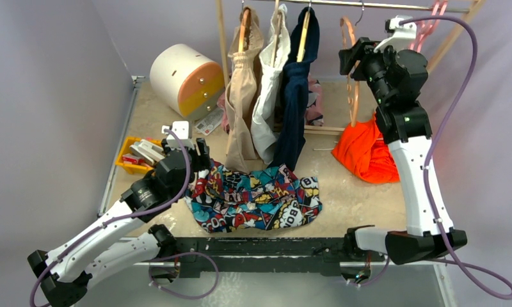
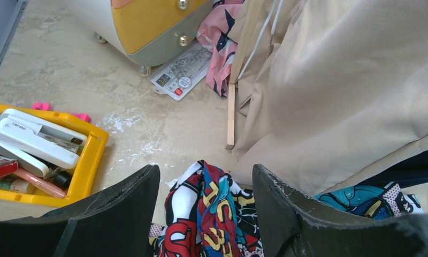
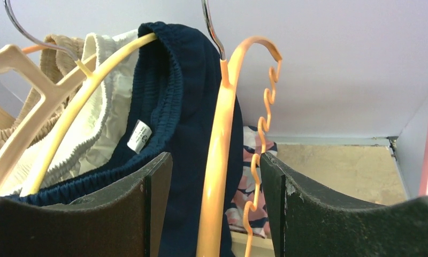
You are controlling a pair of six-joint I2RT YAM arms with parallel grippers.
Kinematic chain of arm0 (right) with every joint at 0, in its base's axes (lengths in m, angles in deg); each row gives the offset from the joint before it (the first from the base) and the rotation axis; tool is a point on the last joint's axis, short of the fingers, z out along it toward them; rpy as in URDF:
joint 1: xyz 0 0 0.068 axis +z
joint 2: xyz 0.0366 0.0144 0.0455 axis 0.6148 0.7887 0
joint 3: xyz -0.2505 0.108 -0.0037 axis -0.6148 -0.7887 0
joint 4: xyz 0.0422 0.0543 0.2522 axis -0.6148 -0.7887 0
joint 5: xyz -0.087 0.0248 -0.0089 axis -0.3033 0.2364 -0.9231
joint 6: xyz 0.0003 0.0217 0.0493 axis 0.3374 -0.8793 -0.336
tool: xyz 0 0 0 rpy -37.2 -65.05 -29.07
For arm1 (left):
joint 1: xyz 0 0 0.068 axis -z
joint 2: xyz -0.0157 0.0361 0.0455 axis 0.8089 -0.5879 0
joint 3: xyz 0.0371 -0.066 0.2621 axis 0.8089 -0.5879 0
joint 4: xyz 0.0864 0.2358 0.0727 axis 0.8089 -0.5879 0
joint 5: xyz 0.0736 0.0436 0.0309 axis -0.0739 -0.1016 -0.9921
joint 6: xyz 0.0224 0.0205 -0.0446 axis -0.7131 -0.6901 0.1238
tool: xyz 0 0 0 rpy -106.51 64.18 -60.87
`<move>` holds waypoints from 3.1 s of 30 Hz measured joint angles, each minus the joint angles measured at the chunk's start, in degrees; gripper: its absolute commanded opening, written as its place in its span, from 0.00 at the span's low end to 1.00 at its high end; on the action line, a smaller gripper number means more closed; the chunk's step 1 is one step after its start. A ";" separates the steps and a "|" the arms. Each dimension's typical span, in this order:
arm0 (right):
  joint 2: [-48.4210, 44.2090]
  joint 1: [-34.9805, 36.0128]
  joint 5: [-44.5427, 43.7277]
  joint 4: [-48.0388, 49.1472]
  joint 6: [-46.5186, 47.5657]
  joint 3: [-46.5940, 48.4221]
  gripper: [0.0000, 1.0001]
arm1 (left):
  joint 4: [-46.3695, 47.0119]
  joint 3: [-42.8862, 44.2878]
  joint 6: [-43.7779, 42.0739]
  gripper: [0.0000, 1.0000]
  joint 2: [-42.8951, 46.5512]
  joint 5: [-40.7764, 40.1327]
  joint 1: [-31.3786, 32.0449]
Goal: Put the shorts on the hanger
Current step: Pick up the hanger from the clothesline.
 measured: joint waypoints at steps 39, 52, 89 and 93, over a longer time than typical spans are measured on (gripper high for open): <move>4.24 -0.02 -4.83 3.10 2.12 2.84 0.52 | 0.00 0.00 -0.04 0.63 -0.04 1.51 0.00; 8.37 -0.02 -4.79 3.19 2.27 4.02 0.44 | 0.00 0.00 -0.02 0.63 -0.04 1.68 0.00; 3.80 -0.07 0.20 11.96 5.99 0.79 0.00 | -0.02 0.00 -0.09 0.63 -0.66 2.19 0.00; 2.97 -0.07 0.44 12.55 5.99 -0.07 0.00 | 0.00 0.00 -0.09 0.63 -0.66 2.19 0.00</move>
